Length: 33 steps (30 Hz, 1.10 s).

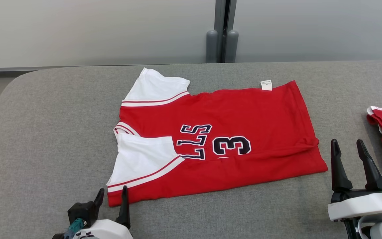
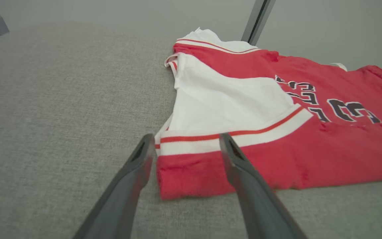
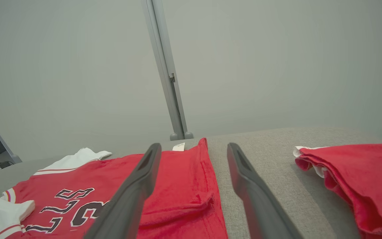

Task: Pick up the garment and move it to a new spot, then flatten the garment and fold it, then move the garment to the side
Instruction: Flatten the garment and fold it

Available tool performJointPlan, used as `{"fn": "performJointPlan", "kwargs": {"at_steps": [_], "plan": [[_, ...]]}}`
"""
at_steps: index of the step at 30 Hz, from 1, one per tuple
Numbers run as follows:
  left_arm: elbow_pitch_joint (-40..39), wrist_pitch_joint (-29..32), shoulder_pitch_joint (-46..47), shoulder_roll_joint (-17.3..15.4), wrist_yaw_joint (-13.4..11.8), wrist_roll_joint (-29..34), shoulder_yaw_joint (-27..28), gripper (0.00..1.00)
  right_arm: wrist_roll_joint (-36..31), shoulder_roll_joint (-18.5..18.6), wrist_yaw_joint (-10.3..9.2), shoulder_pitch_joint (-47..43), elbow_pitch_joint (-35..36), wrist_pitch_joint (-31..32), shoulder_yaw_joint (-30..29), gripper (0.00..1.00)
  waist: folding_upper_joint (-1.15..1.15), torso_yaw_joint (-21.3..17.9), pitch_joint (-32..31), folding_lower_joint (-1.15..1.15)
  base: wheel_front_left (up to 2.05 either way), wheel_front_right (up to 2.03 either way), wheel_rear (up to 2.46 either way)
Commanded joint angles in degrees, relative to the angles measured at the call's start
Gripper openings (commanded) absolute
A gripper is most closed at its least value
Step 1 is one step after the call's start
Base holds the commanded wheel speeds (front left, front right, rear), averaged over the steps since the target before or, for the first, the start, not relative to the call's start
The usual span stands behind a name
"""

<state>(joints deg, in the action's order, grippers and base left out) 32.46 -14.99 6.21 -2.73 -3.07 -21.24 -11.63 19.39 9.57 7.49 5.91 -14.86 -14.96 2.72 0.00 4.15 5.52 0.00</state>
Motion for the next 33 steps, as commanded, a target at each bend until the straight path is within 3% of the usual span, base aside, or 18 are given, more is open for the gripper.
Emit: {"fn": "performJointPlan", "kwargs": {"at_steps": [1,9,12,13,14,15,21,33], "plan": [[0.71,-0.25,1.16,-0.36,-0.47,0.24,0.02,1.0,0.12,0.13,0.01,0.52,-0.13,-0.3,0.02,1.0,0.0,-0.16,0.14,0.0,0.0,0.0,0.0],[11.78,2.46,5.43,-0.28,-2.49,-0.69,-0.88,1.0,0.42,0.22,0.01,1.01,-0.2,-0.3,-0.15,1.0,0.0,-1.04,1.14,0.0,0.0,0.0,0.0],[14.5,3.7,6.17,-0.21,-1.47,-1.03,-1.88,1.0,0.37,0.0,0.01,1.13,-0.35,-0.3,-0.34,1.0,0.0,-1.33,1.28,0.0,0.0,0.0,0.0],[15.3,4.16,6.49,-0.09,-0.94,-1.07,-2.34,0.95,0.37,-0.09,0.01,1.22,-0.36,-0.3,-0.42,1.0,0.0,-1.39,1.3,0.0,0.0,0.0,0.0],[15.9,4.47,6.63,-0.04,-0.41,-1.26,-2.79,0.23,0.38,-0.15,0.01,1.25,-0.47,-0.3,-0.66,1.0,0.0,-1.43,1.28,0.0,0.0,0.0,0.0],[16.17,4.32,6.71,-0.01,0.06,-1.55,-3.05,0.0,0.35,-0.19,0.01,1.22,-0.75,-0.3,-0.99,1.0,0.0,-1.44,1.26,0.0,0.0,0.0,0.0],[12.33,0.32,8.94,-0.38,0.92,-1.41,-2.05,0.0,0.76,-1.21,0.01,2.19,-8.03,0.31,-2.76,1.0,0.0,-0.67,1.13,0.0,0.0,0.0,0.0],[-2.1,-0.22,6.28,-0.33,3.01,2.85,-1.02,0.0,4.81,-1.88,0.01,11.38,-25.64,7.95,-4.71,1.0,0.0,2.92,3.09,0.0,0.0,0.0,0.0]]}}
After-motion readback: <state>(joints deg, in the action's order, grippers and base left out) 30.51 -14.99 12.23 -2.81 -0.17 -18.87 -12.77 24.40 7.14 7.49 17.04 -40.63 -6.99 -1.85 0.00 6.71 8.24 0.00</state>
